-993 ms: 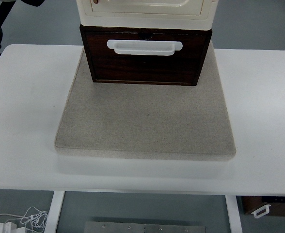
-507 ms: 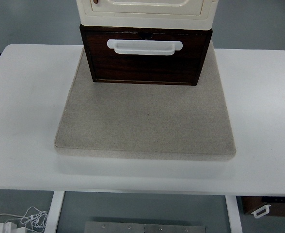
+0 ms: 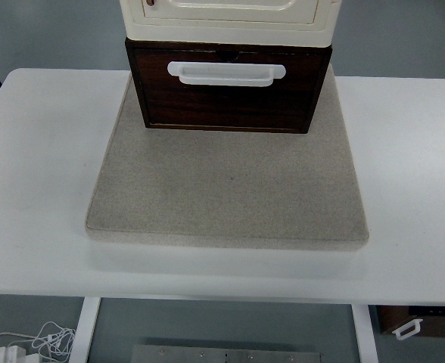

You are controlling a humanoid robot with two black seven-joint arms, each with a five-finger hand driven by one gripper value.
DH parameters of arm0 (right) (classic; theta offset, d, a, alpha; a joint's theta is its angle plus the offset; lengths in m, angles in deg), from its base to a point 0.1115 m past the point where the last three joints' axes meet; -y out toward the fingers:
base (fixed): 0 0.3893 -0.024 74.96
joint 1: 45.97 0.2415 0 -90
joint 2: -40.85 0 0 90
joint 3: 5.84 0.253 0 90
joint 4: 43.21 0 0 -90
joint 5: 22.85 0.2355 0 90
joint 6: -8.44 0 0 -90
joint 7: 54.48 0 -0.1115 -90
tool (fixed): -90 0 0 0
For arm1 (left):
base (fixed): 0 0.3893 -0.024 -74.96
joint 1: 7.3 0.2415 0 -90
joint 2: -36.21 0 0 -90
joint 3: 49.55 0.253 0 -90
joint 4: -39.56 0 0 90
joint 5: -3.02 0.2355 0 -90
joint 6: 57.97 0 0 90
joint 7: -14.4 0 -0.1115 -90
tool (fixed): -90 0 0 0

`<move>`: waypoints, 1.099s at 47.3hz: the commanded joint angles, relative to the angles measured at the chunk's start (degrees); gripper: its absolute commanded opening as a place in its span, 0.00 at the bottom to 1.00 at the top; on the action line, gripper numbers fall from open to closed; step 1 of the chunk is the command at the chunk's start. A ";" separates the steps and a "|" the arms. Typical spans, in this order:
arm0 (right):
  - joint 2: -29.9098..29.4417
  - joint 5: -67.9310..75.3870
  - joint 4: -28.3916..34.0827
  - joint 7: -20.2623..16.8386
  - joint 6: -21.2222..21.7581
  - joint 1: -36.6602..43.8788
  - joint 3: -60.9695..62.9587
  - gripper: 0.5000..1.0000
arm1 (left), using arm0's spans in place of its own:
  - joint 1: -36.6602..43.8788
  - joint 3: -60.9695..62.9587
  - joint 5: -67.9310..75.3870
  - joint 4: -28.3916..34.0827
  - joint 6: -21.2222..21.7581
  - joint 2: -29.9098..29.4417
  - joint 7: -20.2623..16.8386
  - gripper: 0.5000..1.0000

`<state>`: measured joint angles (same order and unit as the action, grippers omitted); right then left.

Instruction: Close drawer under combined cabinet

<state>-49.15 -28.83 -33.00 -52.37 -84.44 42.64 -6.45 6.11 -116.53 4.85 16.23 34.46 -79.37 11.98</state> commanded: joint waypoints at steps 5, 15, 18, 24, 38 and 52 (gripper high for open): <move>0.00 0.00 -0.02 0.00 -0.01 -0.01 0.00 0.90 | 3.02 -0.08 -1.47 2.68 -0.32 2.98 5.14 1.00; 0.00 0.00 -0.01 0.00 0.25 -0.01 0.09 0.90 | 8.82 -0.08 -6.40 2.95 -2.86 5.53 5.76 1.00; 0.00 0.00 0.07 0.00 0.25 -0.01 0.18 0.90 | 10.84 -0.17 -7.36 3.38 -4.62 6.06 5.67 1.00; 0.00 0.00 -0.01 0.00 0.16 -0.01 0.00 0.90 | 14.36 -0.08 -10.79 5.58 -11.03 7.55 4.89 1.00; 0.00 0.00 0.07 0.00 0.34 -0.01 0.00 0.90 | 17.53 -0.43 -12.11 8.57 -21.41 11.24 3.13 1.00; 0.00 0.00 0.07 0.00 0.34 -0.01 0.53 0.90 | 17.44 -0.17 -13.34 9.01 -20.88 16.35 2.25 1.00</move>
<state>-49.15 -28.83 -32.92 -52.37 -84.10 42.63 -6.05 23.63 -116.57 -8.41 25.03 13.53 -63.50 14.93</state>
